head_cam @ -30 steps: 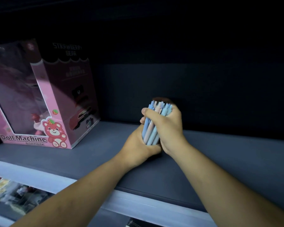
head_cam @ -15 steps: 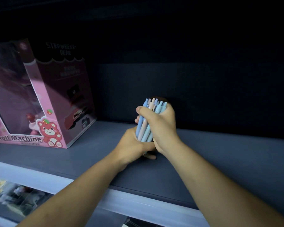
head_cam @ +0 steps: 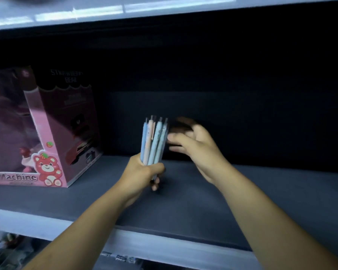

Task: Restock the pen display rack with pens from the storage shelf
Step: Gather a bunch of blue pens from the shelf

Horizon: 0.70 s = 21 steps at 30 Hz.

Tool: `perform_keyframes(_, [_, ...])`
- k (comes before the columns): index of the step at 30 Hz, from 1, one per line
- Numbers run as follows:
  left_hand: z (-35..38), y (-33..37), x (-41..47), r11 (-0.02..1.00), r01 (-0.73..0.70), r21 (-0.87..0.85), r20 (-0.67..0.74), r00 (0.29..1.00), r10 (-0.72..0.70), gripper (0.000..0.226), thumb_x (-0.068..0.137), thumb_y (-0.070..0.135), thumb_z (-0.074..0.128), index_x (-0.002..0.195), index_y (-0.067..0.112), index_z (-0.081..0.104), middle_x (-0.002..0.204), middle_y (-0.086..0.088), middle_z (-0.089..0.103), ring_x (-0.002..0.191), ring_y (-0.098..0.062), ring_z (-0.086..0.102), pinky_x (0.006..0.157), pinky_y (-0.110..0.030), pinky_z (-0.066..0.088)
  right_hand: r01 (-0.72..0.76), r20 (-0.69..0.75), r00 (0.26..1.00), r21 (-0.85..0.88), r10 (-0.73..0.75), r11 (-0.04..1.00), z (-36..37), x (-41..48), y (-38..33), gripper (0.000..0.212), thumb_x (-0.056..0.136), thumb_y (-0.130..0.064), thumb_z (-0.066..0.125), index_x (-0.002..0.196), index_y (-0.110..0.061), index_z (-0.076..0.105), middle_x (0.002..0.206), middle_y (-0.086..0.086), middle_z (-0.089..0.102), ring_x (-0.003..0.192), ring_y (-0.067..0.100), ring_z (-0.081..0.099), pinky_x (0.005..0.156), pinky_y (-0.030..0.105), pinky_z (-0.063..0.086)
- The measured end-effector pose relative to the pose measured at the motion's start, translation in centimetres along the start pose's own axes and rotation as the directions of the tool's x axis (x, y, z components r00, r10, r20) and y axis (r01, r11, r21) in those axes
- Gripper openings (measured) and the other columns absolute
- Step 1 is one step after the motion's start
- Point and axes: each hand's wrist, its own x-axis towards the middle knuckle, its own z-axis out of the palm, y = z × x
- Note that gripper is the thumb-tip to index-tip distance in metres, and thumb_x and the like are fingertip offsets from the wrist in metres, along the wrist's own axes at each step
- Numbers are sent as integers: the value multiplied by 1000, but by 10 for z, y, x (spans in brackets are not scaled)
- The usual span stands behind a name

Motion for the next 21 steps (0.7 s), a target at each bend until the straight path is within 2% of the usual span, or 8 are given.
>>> perform_keyframes(3, [9, 10, -1, 998, -30, -48, 82, 996, 34, 22, 80, -12, 64, 79, 6, 51, 53, -4, 48, 47, -20, 45, 41, -27, 36, 50, -50, 997, -191, -60, 980, -29, -24, -11, 44, 91, 0, 67, 128, -22, 55, 119, 2, 71, 106, 19, 72, 93, 36, 59])
perform_keyframes(5, [20, 19, -3, 995, -49, -88, 142, 988, 61, 23, 76, -11, 64, 78, 7, 50, 56, -7, 46, 47, -20, 44, 42, -27, 36, 69, -98, 988, -428, -122, 901, -47, -39, -18, 36, 91, -5, 70, 122, -21, 61, 115, -3, 71, 97, 13, 73, 87, 31, 59])
perform_keyframes(8, [40, 33, -7, 983, -63, -174, 242, 965, 104, 23, 79, -14, 61, 77, 8, 52, 59, -9, 45, 49, -19, 45, 42, -27, 36, -2, -137, 975, -791, -175, 611, -70, -63, -29, 28, 89, -28, 76, 115, -29, 66, 109, -14, 68, 93, 6, 68, 83, 26, 57])
perform_keyframes(10, [53, 41, -14, 969, -51, -241, 327, 936, 131, 21, 80, -13, 61, 77, 7, 54, 61, -9, 48, 50, -18, 47, 41, -27, 35, -81, -167, 968, -913, -185, 399, -79, -86, -37, 26, 91, -37, 73, 115, -32, 65, 111, -18, 63, 99, 1, 62, 85, 25, 54])
perform_keyframes(13, [70, 44, -30, 952, -19, -305, 448, 879, 162, 20, 79, -10, 64, 78, 6, 53, 62, -10, 46, 49, -18, 46, 41, -27, 33, -218, -275, 934, -944, -228, 246, -81, -129, -50, 31, 95, -36, 66, 125, -27, 61, 121, -14, 60, 110, 4, 58, 93, 30, 52])
perform_keyframes(16, [86, 40, -53, 936, 40, -349, 563, 807, 176, 22, 68, 1, 68, 78, 8, 50, 61, -7, 43, 49, -18, 44, 41, -26, 30, -406, -423, 875, -906, -237, 118, -76, -180, -56, 35, 97, -34, 62, 130, -25, 56, 126, -8, 58, 114, 15, 58, 93, 38, 52])
perform_keyframes(19, [107, 34, -84, 928, 109, -356, 675, 717, 174, 23, 66, 4, 67, 80, 9, 51, 65, -10, 42, 48, -19, 41, 41, -24, 28, -590, -577, 785, -807, -226, 11, -65, -238, -61, 40, 97, -34, 62, 134, -23, 52, 131, -1, 56, 116, 22, 58, 92, 43, 51])
perform_keyframes(21, [124, 32, -110, 926, 145, -349, 740, 649, 177, 18, 67, 3, 67, 76, 7, 52, 62, -11, 42, 46, -19, 38, 40, -23, 28, -687, -662, 711, -726, -237, -37, -57, -278, -67, 43, 97, -34, 61, 137, -23, 50, 131, 2, 55, 110, 26, 59, 85, 46, 53])
